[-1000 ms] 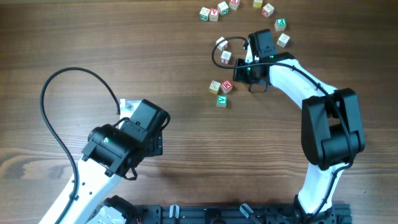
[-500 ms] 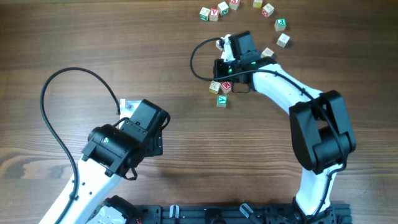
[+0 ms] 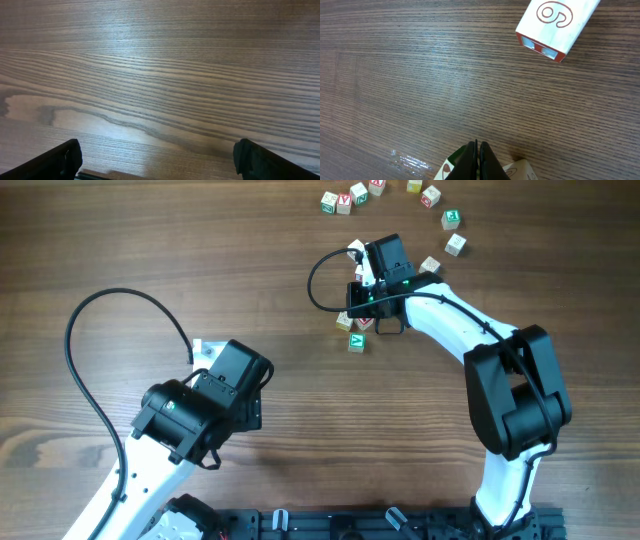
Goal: Form a circle
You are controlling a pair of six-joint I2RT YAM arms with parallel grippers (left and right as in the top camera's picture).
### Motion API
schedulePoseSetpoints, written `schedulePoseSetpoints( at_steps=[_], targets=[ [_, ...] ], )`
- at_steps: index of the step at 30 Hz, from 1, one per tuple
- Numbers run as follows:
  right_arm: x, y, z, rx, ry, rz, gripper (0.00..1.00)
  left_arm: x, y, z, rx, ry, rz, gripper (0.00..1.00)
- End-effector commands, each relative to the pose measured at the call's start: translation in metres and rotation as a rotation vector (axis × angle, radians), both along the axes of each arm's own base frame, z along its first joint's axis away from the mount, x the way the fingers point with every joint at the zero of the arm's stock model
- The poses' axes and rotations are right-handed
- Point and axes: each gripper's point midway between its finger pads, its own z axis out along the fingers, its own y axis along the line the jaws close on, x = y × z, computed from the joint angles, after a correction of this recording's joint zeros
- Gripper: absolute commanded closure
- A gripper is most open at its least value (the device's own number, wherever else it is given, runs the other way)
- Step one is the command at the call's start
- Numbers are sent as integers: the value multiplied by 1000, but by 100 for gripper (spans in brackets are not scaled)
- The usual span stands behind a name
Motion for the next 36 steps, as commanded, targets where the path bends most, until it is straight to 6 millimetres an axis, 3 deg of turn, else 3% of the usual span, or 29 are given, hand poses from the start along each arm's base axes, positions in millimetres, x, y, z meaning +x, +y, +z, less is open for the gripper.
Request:
schedulePoseSetpoints(
  at_steps=[1, 36],
  targets=[
    [1, 4, 16, 14, -30, 27, 96, -1, 0, 0, -15, -2, 16, 0],
    [-9, 7, 13, 25, 8, 68, 96, -1, 0, 0, -15, -3, 16, 0]
  ],
)
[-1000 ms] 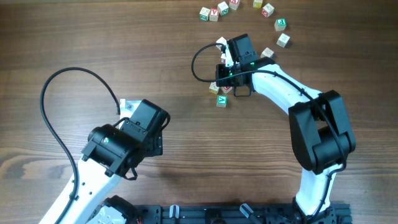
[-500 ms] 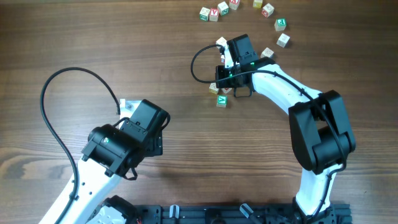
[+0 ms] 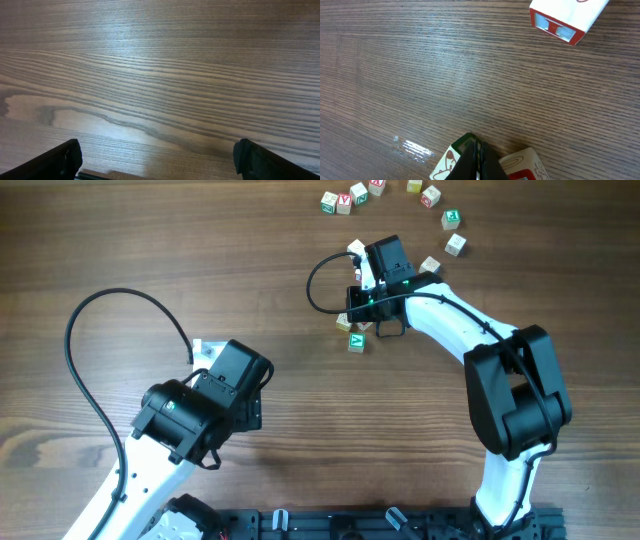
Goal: Form a circle
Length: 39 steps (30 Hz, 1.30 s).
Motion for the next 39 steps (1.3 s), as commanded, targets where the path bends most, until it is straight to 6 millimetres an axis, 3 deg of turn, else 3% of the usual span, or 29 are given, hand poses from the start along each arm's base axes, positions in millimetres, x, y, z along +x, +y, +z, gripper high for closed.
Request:
schedulePoseSetpoints(
  at_steps=[1, 39],
  targets=[
    [1, 5, 16, 19, -31, 27, 95, -1, 0, 0, -15, -3, 16, 0],
    [2, 10, 19, 38, -45, 61, 96, -1, 0, 0, -15, -3, 16, 0]
  ],
)
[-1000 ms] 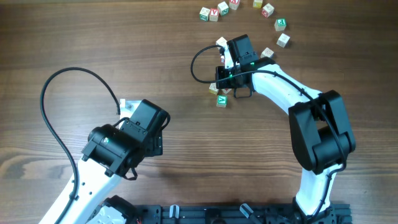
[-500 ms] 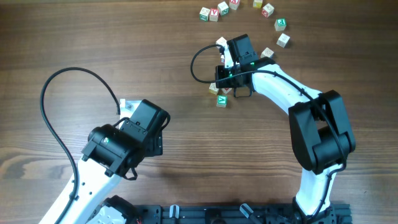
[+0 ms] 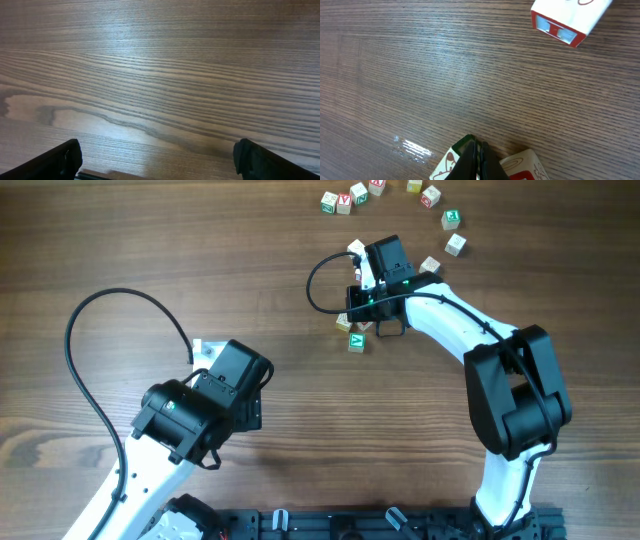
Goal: Form a circle
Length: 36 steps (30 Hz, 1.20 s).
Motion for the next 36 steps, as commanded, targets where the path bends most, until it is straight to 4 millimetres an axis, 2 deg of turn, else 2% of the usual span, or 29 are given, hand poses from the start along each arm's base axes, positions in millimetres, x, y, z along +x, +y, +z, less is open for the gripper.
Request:
schedulePoseSetpoints(
  at_steps=[1, 10, 15, 30, 36],
  targets=[
    [1, 8, 18, 33, -39, 46, 95, -1, 0, 0, -15, -3, 16, 0],
    [2, 8, 18, 34, -44, 46, 95, -1, 0, 0, -15, -3, 16, 0],
    [12, 5, 22, 21, -85, 27, 95, -1, 0, 0, -15, -3, 16, 0],
    [1, 5, 17, 20, -38, 39, 95, -1, 0, 0, -15, -3, 16, 0],
    [6, 7, 20, 28, -58, 39, 96, -1, 0, 0, -15, -3, 16, 0]
  ],
)
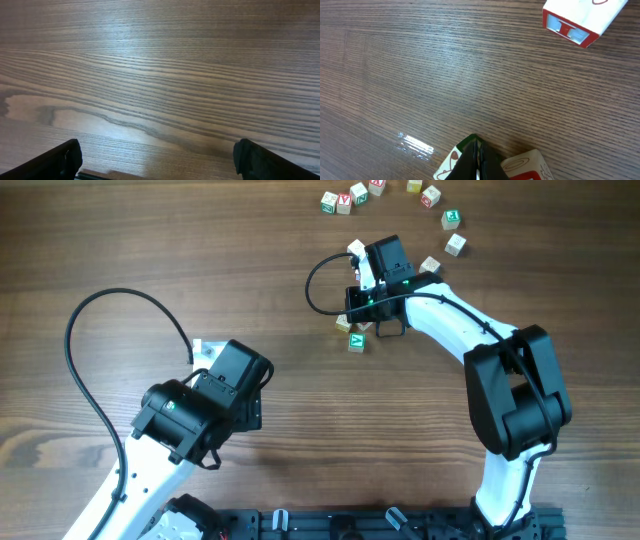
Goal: Form a circle
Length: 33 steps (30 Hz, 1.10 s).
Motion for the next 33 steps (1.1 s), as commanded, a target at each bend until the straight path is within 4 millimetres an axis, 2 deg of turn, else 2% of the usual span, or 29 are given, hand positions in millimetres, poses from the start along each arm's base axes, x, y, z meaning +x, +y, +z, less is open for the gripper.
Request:
schedulePoseSetpoints(
  at_steps=[1, 3, 5, 8, 11, 13, 14, 15, 17, 18, 19, 20, 23, 24, 27, 33],
  targets=[
    [10, 4, 21, 20, -71, 17, 95, -1, 0, 0, -15, -3, 16, 0],
    [20, -3, 25, -13, -111, -14, 95, -1, 0, 0, -15, -3, 16, 0],
    [30, -16, 38, -49, -140, -64, 95, -1, 0, 0, -15, -3, 16, 0],
    [31, -36, 84, -42, -177, -155, 95, -1, 0, 0, -15, -3, 16, 0],
    [18, -46, 133, -38, -237, -181, 95, -1, 0, 0, -15, -3, 16, 0],
    [-4, -52, 158, -20, -217, -217, 95, -1, 0, 0, -15, -3, 16, 0],
    [-19, -56, 162, -21, -176, -239, 95, -1, 0, 0, -15, -3, 16, 0],
    [-34, -59, 160, -23, -122, -266, 91, -1, 0, 0, -15, -3, 16, 0],
    [-56, -62, 147, -41, -11, -315, 67, -1, 0, 0, -15, -3, 16, 0],
    [-69, -61, 135, -57, 53, -335, 61, -1, 0, 0, -15, -3, 16, 0],
    [-78, -58, 124, -73, 91, -333, 55, -1, 0, 0, -15, -3, 16, 0],
    [-84, -53, 115, -80, 111, -326, 45, -1, 0, 0, -15, -3, 16, 0],
    [-105, -28, 88, -86, 137, -291, 10, -1, 0, 0, -15, -3, 16, 0],
    [-109, -23, 82, -93, 130, -291, 1, -1, 0, 0, -15, -3, 16, 0],
    [-109, -23, 64, -142, 65, -354, 0, -1, 0, 0, -15, -3, 16, 0],
    [-93, -27, 34, -168, -86, -325, 2, -1, 0, 0, -15, -3, 16, 0]
  ],
)
